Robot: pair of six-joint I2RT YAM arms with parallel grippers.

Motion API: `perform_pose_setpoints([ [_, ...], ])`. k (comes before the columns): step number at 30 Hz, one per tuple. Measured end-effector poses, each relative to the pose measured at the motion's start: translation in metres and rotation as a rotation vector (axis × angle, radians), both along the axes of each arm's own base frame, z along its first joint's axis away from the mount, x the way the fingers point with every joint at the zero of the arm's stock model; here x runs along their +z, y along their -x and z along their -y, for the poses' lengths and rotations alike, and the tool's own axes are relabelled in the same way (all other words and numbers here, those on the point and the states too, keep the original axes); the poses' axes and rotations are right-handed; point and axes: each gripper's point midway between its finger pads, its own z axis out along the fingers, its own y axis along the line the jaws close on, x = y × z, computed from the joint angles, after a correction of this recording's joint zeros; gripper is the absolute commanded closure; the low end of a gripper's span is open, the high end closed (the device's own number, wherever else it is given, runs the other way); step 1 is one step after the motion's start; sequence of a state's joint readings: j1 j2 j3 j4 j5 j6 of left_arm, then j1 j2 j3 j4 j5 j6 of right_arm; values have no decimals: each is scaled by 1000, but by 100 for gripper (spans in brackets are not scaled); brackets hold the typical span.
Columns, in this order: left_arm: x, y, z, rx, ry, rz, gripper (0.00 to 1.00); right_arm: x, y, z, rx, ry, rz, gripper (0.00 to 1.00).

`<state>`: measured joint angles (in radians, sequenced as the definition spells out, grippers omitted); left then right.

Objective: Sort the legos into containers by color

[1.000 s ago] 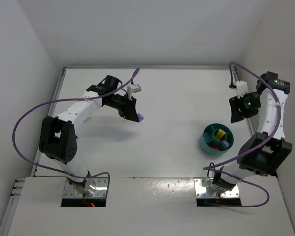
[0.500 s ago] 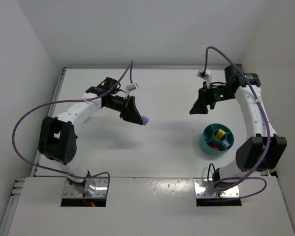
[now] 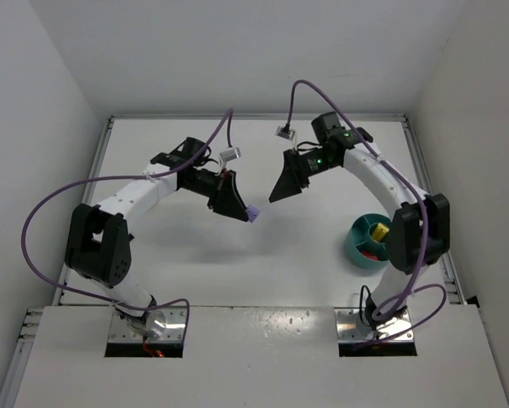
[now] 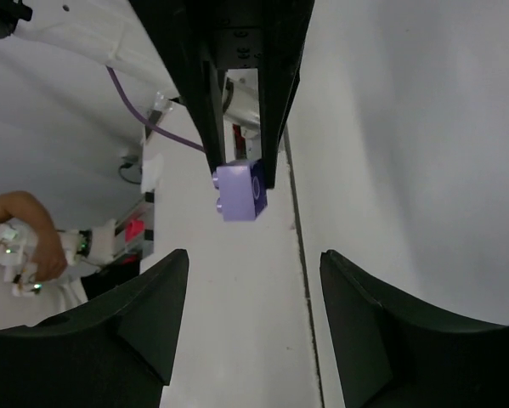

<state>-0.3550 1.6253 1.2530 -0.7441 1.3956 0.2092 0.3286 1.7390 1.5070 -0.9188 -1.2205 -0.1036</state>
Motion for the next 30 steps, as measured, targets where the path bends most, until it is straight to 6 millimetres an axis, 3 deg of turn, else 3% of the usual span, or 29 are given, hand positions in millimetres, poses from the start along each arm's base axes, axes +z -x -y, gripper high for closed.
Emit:
perform_pose_setpoints([
  [5,0,-2,-2,8,0,0,92,-12,-3,-25,35,-4,-79,36],
  [12,1,-5,-4,19,3,-2,92,-18,-9,-46,55,-5,-111,43],
  [21,4,-19,-19,73,23,-9,92,-15,-3,-54,89,-18,-95,43],
  [30,0,-24,-21,77,32,-40,92,-18,8,-60,123,-12,-88,36],
])
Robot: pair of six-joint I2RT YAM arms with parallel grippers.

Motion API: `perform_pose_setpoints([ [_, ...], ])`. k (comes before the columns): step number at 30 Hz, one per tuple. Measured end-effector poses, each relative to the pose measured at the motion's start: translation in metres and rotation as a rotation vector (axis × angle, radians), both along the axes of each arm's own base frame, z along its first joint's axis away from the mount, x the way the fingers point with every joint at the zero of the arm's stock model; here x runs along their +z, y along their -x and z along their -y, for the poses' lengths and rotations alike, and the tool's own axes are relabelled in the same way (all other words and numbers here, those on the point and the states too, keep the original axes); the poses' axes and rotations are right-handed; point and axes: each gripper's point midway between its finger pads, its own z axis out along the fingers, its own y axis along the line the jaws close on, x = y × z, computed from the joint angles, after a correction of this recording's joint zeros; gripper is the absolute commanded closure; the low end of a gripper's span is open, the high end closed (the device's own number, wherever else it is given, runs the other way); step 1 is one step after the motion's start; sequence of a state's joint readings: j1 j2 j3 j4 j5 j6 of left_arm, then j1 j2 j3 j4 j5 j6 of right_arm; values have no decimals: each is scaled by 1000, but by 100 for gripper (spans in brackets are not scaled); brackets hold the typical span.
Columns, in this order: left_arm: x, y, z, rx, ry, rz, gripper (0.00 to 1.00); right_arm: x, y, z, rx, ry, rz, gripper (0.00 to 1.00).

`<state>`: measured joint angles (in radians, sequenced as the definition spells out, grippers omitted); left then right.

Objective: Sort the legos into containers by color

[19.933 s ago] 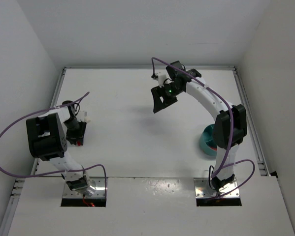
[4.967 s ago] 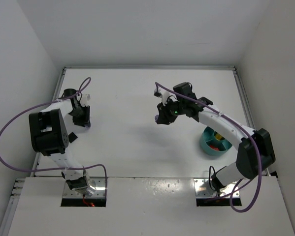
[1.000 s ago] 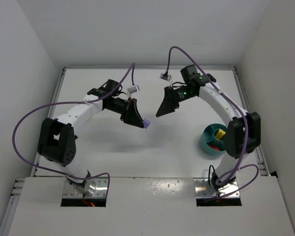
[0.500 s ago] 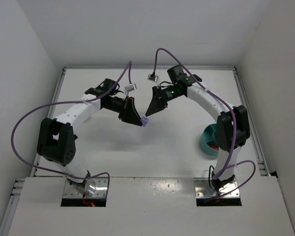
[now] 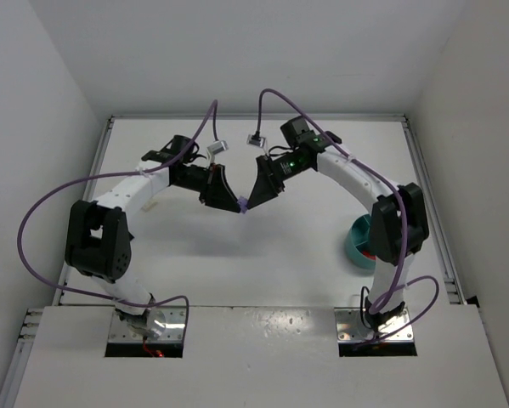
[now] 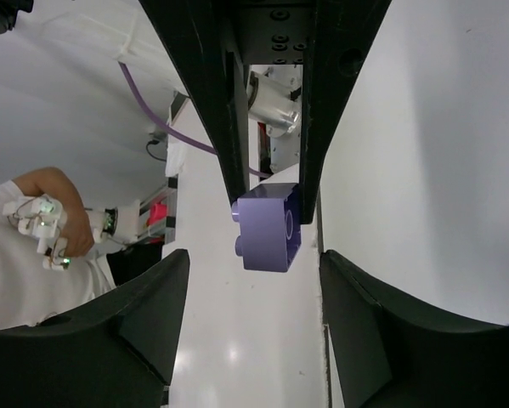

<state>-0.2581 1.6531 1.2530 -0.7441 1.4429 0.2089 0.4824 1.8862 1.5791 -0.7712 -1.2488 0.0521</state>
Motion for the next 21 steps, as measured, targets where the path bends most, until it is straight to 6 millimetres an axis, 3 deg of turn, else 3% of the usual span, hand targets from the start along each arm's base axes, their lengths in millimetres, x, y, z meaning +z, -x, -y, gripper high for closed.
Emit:
perform_pose_setpoints([
  [6,1,0,0,-2,4,-1,92,-1,2,-7,13,10,18,37],
  [13,-1,2,0,-2,3,-9,92,-2,3,-13,23,11,28,61],
  [15,-1,2,0,-5,7,-14,87,-3,2,-13,21,18,35,71],
  [16,-1,3,0,-7,10,-18,84,-4,1,-13,18,23,39,74],
  [19,-1,4,-1,-6,12,-24,54,-5,1,-14,19,24,44,86],
  [20,-1,3,-1,-4,11,-23,38,-5,1,-14,19,25,45,92],
  [21,-1,2,-1,-3,12,-15,32,-6,1,-14,17,31,48,95],
])
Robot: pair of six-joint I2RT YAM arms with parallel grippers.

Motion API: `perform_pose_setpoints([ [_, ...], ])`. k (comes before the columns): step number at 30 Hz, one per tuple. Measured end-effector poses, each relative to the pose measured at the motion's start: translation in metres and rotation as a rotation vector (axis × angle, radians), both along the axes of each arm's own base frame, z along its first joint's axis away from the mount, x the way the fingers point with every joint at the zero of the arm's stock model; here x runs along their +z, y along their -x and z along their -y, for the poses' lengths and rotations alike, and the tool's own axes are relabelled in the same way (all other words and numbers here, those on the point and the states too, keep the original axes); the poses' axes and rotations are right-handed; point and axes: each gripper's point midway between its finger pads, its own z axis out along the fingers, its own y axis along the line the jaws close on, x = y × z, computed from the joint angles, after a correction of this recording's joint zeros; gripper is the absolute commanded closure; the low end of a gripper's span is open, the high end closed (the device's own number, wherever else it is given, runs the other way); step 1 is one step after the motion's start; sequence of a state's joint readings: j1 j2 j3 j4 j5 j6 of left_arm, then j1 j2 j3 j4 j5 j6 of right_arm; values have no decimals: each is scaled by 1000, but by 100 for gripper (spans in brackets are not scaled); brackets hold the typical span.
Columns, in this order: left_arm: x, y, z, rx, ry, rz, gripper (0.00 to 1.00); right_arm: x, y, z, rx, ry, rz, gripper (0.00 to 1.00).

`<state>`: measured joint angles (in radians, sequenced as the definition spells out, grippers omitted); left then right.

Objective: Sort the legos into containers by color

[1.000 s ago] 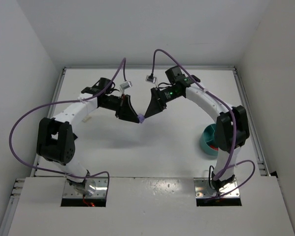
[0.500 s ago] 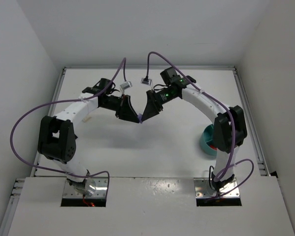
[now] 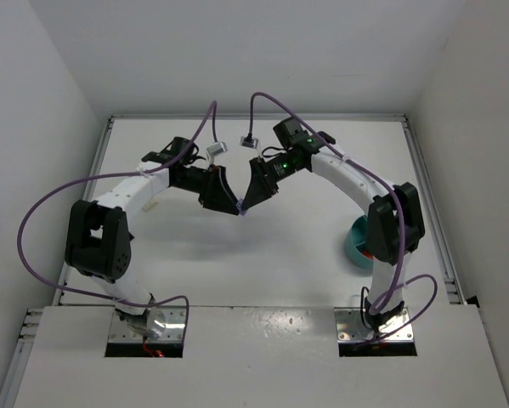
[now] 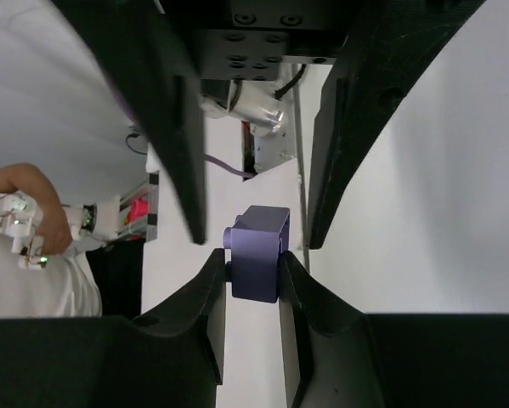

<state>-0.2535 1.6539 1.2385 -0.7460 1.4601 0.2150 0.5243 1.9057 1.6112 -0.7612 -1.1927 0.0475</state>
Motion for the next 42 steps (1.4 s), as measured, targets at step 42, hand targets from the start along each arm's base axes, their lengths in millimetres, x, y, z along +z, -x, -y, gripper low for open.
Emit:
perform_pose_setpoints([
  [42,-36,-120,-111,861,-717,327,1,-89,97,391,-732,1003,-122,100],
])
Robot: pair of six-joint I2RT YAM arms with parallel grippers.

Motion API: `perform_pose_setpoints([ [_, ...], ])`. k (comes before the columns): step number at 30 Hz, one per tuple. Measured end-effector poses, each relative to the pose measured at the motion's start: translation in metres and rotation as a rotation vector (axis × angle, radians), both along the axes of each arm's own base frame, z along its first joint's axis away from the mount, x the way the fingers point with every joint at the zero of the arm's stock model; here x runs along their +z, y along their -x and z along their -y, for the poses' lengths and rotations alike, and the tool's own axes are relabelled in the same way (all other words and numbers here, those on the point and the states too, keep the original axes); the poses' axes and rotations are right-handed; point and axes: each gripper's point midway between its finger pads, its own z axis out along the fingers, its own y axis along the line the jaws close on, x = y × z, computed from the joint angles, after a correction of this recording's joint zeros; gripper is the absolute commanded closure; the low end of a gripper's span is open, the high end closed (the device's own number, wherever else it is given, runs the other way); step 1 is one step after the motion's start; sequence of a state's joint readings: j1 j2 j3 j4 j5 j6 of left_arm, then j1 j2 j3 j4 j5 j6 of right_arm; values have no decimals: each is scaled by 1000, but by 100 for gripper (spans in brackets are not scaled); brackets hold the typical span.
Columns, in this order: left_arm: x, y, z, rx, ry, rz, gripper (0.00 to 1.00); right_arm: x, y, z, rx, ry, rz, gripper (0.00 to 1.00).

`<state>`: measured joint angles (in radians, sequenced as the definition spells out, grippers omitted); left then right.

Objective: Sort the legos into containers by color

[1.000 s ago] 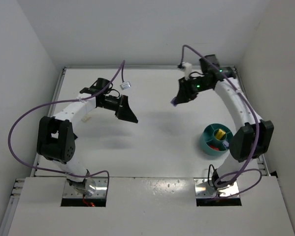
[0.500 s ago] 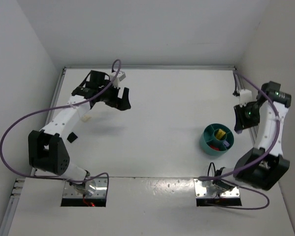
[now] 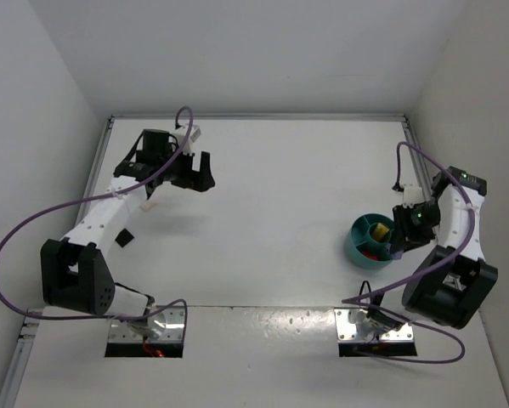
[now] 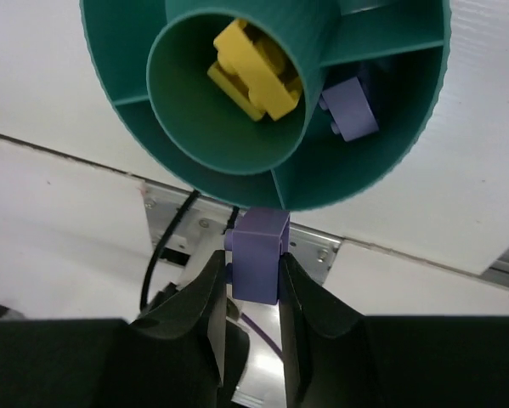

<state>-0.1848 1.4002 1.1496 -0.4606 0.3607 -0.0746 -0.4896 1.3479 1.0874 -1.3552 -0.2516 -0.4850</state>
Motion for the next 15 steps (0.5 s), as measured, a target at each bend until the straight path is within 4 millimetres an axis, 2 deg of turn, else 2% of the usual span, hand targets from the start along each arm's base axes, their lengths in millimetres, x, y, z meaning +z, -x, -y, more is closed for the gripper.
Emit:
perform_pose_setpoints([
  [7,0,-5,-25,97,6,-5,1,-6,-12,-2,-108,-26,-10,100],
  [15,10,-5,-33,121,6,32,1,-10,-23,12,-170,44,17,100],
])
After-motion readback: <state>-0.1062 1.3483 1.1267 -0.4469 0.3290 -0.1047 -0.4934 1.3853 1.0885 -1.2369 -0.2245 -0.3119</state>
